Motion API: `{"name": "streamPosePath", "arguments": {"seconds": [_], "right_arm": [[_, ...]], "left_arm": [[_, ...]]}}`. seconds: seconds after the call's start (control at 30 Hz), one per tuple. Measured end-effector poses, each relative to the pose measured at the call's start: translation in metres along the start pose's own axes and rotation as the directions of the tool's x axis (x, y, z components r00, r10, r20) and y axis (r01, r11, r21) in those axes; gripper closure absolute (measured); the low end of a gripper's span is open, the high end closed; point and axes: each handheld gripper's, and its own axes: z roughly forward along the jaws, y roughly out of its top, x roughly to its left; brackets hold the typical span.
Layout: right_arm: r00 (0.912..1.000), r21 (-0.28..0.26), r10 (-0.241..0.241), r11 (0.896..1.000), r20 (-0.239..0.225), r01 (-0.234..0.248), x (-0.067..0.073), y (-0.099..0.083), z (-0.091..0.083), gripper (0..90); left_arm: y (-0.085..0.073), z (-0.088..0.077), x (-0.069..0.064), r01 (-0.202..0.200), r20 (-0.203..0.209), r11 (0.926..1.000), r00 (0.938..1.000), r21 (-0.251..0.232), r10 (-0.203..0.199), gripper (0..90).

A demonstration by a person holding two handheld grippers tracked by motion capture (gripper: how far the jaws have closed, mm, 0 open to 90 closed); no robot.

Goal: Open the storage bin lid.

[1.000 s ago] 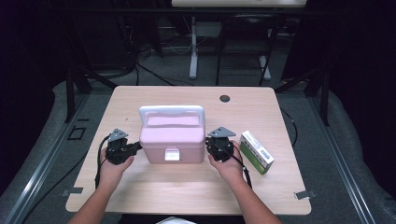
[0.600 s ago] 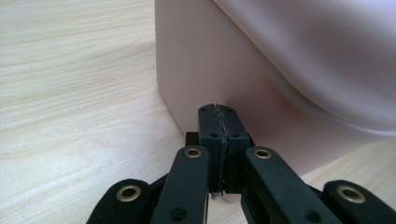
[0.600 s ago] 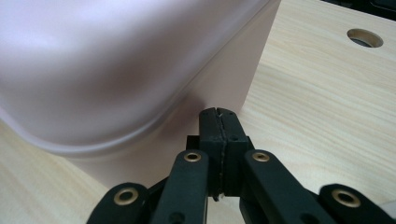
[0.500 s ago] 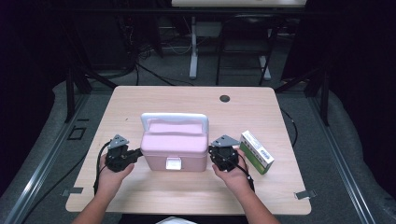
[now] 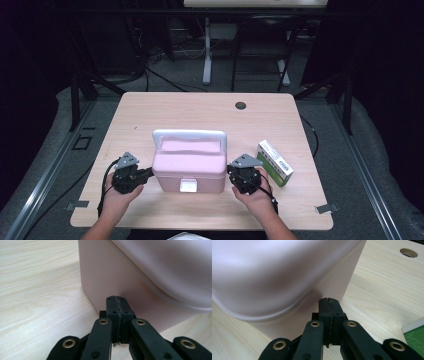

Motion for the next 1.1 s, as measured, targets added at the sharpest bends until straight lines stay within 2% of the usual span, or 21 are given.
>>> {"name": "streamPosePath", "arguments": {"seconds": [0.23, 0.63, 0.87, 1.1], "right_arm": [[1.0000, -0.002, 0.001, 1.000, -0.008, -0.001, 0.004, -0.007, -0.010, 90.0], [0.9997, 0.002, -0.016, 1.000, -0.017, 0.016, 0.010, -0.016, -0.023, 90.0], [0.9995, 0.001, -0.013, 1.000, -0.029, 0.013, 0.014, -0.021, -0.030, 90.0], [0.9986, 0.000, 0.015, 1.000, -0.051, -0.015, 0.014, -0.026, -0.034, 89.5]], "left_arm": [[-0.006, -0.007, -0.010, -0.035, 0.006, 0.9994, 0.9994, 0.005, 0.035, 89.7], [-0.015, -0.017, -0.020, -0.052, 0.025, 0.9986, 0.9984, 0.013, 0.051, 89.7], [-0.020, -0.022, -0.024, -0.051, 0.033, 0.9986, 0.9982, 0.013, 0.051, 89.7], [-0.022, -0.024, -0.024, -0.042, 0.051, 0.9991, 0.9978, 0.012, 0.041, 89.5]]}}
